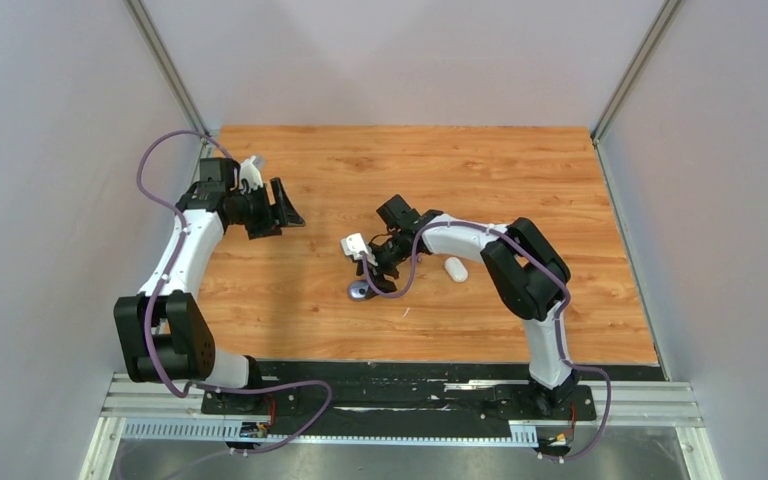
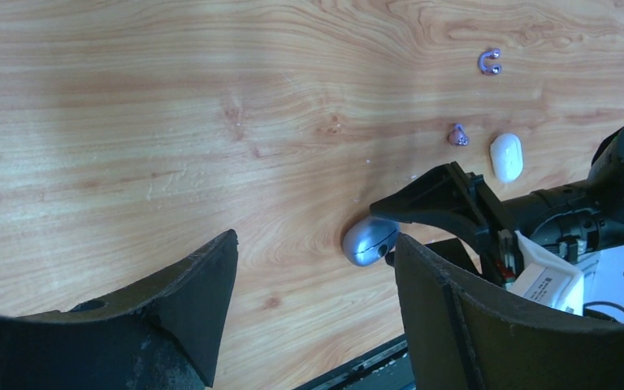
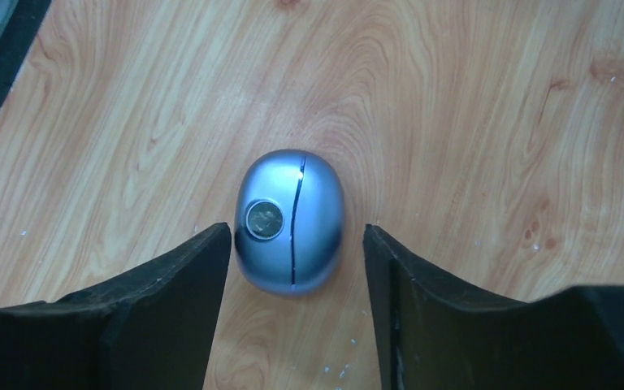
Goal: Insert the wireless bluetooth earbuds into the charging case
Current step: Pick up the charging case at the center of the board.
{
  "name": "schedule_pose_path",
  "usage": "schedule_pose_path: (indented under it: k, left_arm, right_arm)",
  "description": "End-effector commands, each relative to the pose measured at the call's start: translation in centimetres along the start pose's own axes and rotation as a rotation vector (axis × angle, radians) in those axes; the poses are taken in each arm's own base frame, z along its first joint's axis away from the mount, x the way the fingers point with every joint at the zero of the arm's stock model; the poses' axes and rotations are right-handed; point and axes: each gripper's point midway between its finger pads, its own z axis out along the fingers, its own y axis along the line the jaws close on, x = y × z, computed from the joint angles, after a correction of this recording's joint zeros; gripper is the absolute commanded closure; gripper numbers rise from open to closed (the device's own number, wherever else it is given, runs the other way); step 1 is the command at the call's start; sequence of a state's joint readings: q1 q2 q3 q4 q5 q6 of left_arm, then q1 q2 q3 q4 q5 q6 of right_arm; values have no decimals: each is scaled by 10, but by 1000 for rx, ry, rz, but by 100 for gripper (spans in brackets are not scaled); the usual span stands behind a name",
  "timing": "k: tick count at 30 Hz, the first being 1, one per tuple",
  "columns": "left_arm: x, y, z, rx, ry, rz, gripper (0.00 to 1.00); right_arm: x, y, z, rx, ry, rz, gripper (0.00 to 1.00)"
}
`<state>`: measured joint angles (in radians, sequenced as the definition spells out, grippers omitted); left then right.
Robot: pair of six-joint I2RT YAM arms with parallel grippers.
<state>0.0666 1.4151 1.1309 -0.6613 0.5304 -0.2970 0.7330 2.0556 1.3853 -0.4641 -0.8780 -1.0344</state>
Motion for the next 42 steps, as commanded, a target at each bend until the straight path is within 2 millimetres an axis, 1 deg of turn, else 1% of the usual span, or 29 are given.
schedule_pose_path:
  k: [1, 3, 6, 7, 8, 11, 12, 15, 17, 18, 19, 20, 21, 22, 23, 24, 25, 26, 27, 28, 29, 30, 32, 33, 34, 35, 38, 40, 42]
  left_arm:
    - [-9, 0, -6, -10, -39, -38, 23]
    - [-6, 1, -5, -6, -31, -49, 23]
    - [-3, 1, 1, 17, -21, -70, 23]
    - [-1, -2, 3, 39, -14, -80, 24]
    - [1, -1, 7, 47, -8, -87, 24]
    - [5, -4, 17, 99, 18, -121, 24]
    - [4, -5, 20, 113, 15, -120, 24]
    - [0, -13, 26, 185, -3, -115, 25]
    - [-6, -22, 26, 248, -37, -79, 26]
    - [-8, -27, 26, 279, -46, -60, 26]
    - [-15, -34, 25, 314, -82, -20, 26]
    - [-16, -43, 22, 365, -88, 6, 26]
    - [-25, -55, 20, 410, -131, 58, 26]
    - [-24, -66, 16, 460, -131, 82, 26]
    - [-31, -82, 11, 511, -172, 142, 26]
    - [-32, -93, 6, 558, -182, 181, 25]
    - [-33, -112, 1, 609, -209, 256, 25]
    - [-31, -122, -3, 643, -216, 296, 25]
    - [-33, -136, -8, 684, -242, 355, 24]
    - [-30, -145, -13, 723, -236, 374, 24]
    - [-32, -158, -17, 766, -261, 421, 24]
    - [-30, -165, -21, 805, -246, 415, 24]
    - [-35, -188, -32, 893, -283, 502, 24]
    - [-29, -199, -35, 928, -271, 542, 12]
    - [-27, -207, -40, 958, -274, 615, 6]
    - [-23, -214, -42, 973, -272, 651, 2]
    - [-23, -230, -50, 971, -325, 780, 0]
    - [-26, -239, -52, 970, -336, 792, 0]
    - [-31, -247, -54, 973, -335, 766, 0]
  right_arm:
    - [5, -6, 8, 31, 10, -19, 42]
    - [6, -9, 8, 46, 12, -24, 46]
    - [8, -8, 9, 45, 11, -33, 49]
    - [8, -8, 10, 44, 10, -29, 51]
    - [8, -7, 10, 41, 9, -29, 55]
    - [7, -6, 9, 40, 2, -23, 75]
    - [6, -7, 7, 46, 1, -21, 79]
    - [1, -18, -6, 97, 2, -10, 86]
    - [-7, -30, -23, 158, 7, -13, 87]
    - [-13, -36, -34, 193, 6, -16, 88]
    - [-20, -41, -47, 225, -4, -23, 88]
    - [-28, -47, -60, 262, -15, -21, 89]
    - [-36, -53, -75, 304, -22, -20, 89]
    - [-43, -60, -90, 350, -27, -18, 89]
    - [-52, -67, -107, 403, -31, -18, 89]
    - [-60, -76, -126, 467, -37, -14, 89]
    - [-68, -80, -142, 516, -44, -17, 89]
    - [-79, -84, -159, 565, -55, -32, 89]
    - [-90, -87, -174, 612, -66, -54, 91]
    - [-100, -88, -187, 661, -73, -79, 94]
    - [-112, -90, -201, 716, -80, -113, 96]
    - [-123, -87, -214, 763, -89, -148, 96]
    - [-141, -85, -235, 845, -109, -207, 99]
    - [-149, -84, -243, 881, -120, -230, 100]
    - [-155, -82, -251, 912, -130, -252, 100]
    - [-167, -81, -260, 947, -152, -291, 100]
    - [-185, -73, -271, 987, -173, -370, 100]
    - [-195, -68, -274, 994, -181, -409, 100]
    - [-202, -63, -273, 995, -181, -437, 100]
